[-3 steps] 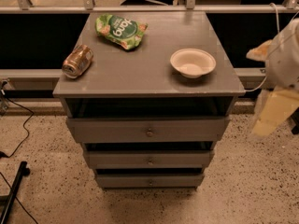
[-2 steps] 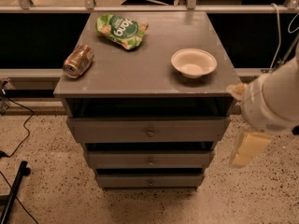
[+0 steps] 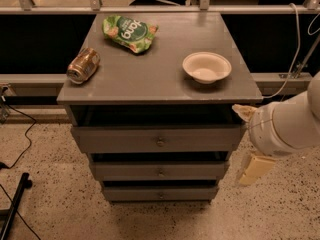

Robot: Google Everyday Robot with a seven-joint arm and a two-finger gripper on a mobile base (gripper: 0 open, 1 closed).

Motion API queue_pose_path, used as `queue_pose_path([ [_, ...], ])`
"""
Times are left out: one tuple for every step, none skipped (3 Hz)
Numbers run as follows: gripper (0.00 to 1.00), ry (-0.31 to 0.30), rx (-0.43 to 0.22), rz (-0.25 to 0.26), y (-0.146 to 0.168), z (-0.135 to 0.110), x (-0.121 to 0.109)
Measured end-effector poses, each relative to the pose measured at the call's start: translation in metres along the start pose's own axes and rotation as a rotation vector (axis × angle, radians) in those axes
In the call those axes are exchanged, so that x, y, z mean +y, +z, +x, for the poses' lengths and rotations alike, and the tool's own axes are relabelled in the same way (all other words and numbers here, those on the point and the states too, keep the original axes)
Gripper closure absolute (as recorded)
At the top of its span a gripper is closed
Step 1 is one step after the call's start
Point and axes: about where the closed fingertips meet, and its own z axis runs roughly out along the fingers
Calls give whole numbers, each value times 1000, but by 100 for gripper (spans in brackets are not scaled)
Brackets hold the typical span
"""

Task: Open top drawer

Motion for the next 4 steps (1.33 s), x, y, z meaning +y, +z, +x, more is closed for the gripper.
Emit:
queue_pose_path([
  [0,-80,-21,-41,50,-6,8],
  [0,-138,-99,-50,81,-5,11],
  [0,-207,-107,-31,108,-2,9],
  [0,-246,-100,-28,138,2,-1],
])
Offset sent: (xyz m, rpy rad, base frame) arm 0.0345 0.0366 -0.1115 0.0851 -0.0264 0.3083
